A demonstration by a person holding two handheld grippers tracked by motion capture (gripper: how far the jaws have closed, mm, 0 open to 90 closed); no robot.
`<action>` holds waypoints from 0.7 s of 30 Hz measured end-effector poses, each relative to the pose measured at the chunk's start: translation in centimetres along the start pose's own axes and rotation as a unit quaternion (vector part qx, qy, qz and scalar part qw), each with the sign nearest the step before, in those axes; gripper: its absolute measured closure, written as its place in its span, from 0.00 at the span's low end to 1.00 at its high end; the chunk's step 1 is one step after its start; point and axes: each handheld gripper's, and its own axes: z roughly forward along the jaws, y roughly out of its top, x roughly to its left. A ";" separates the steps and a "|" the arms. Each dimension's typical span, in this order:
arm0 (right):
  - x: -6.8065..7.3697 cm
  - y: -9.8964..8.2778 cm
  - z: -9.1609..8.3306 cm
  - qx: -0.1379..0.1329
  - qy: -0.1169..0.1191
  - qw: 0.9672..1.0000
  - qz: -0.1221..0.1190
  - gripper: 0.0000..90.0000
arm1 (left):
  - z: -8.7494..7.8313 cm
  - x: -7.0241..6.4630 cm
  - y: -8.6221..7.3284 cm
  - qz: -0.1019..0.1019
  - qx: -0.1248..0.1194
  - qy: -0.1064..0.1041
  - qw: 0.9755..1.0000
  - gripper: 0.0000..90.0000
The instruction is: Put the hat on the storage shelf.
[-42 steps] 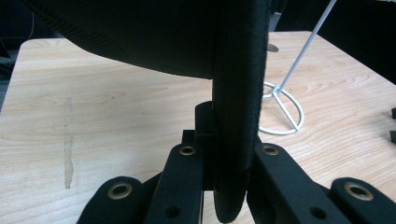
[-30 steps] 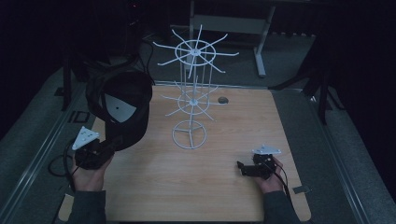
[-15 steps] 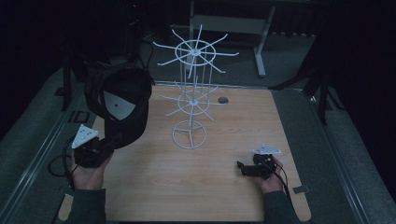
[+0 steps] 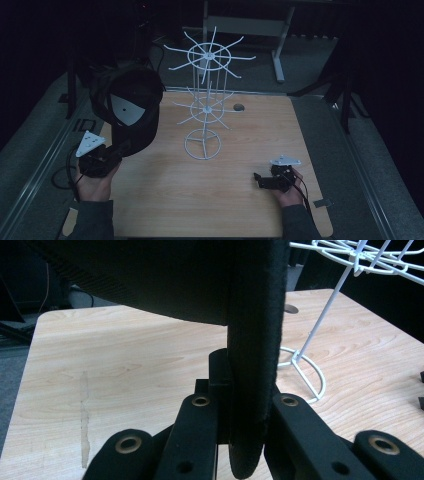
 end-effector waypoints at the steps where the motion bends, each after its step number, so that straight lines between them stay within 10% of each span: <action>1: 0.0 0.0 0.0 0.000 0.000 1.000 0.000 0.13 | 0.0 0.0 0.1 0.000 -0.001 0.000 1.000 0.96; 21: 0.0 0.0 0.0 0.000 0.000 1.000 0.000 0.13 | 0.0 -0.4 1.5 0.013 -0.012 0.004 1.000 0.96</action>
